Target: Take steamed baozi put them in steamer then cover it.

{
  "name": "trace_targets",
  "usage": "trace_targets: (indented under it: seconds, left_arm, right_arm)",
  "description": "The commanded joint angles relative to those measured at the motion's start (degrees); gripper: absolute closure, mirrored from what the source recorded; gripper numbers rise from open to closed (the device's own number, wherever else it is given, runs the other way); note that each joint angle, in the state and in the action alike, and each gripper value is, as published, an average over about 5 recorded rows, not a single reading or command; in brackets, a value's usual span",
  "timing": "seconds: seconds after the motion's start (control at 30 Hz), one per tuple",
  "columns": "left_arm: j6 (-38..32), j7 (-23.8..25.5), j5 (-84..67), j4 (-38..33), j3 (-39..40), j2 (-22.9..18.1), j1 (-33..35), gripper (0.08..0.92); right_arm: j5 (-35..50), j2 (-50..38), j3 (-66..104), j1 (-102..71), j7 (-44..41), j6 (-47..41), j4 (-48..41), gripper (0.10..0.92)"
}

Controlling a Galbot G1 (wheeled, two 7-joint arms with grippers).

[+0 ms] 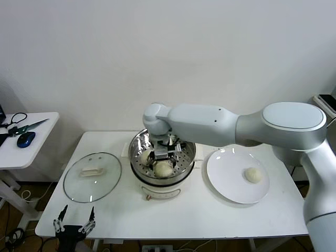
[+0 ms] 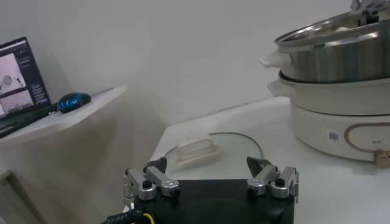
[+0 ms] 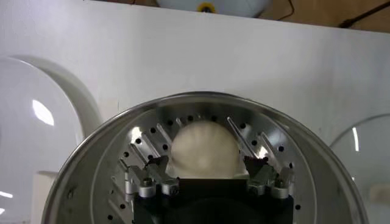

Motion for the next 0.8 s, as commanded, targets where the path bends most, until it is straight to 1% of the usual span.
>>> trace_targets:
  seconds: [0.03, 0.1, 0.17, 0.3, 0.4, 0.47, 0.57, 0.8]
  left_arm:
    - [0.0, 0.0, 0.1, -0.2, -0.1, 0.0, 0.1, 0.177]
    - [-0.1, 0.0, 0.1, -0.3, -0.1, 0.1, 0.2, 0.177]
    - [-0.1, 0.0, 0.1, -0.5, -0.1, 0.3, 0.2, 0.177]
    - [-0.1, 0.0, 0.2, -0.9, 0.0, 0.5, 0.2, 0.177]
    - [-0.1, 0.0, 0.3, -1.1, 0.2, 0.5, 0.1, 0.177]
    - [-0.1, 0.0, 0.4, -1.2, 0.3, 0.4, 0.1, 0.177]
    - [-0.1, 0.0, 0.4, -1.2, 0.4, 0.4, 0.1, 0.177]
    - [0.0, 0.1, 0.4, -1.4, 0.1, 0.5, 0.1, 0.177]
  right_arm:
    - [1.3, -4.6, 1.1, 3.2, 6.7, -2.6, -1.0, 0.203]
    - [4.6, -7.1, -0.2, 5.0, 11.2, -8.5, -1.2, 0.203]
    - [9.6, -10.3, -0.8, 6.4, 12.7, -16.4, -1.5, 0.203]
    - [18.1, -18.4, 1.0, 7.3, 12.1, -32.3, -2.1, 0.203]
    - [23.7, -24.4, 2.1, 6.8, 10.1, -41.1, -1.2, 0.203]
    - [24.8, -28.3, 3.0, 5.6, 9.1, -44.0, -0.6, 0.203]
    - [24.1, -33.7, 4.4, 3.0, 8.1, -45.4, -0.3, 0.203]
    - [17.0, -44.2, 11.7, -8.0, 6.7, -44.7, -1.3, 0.203]
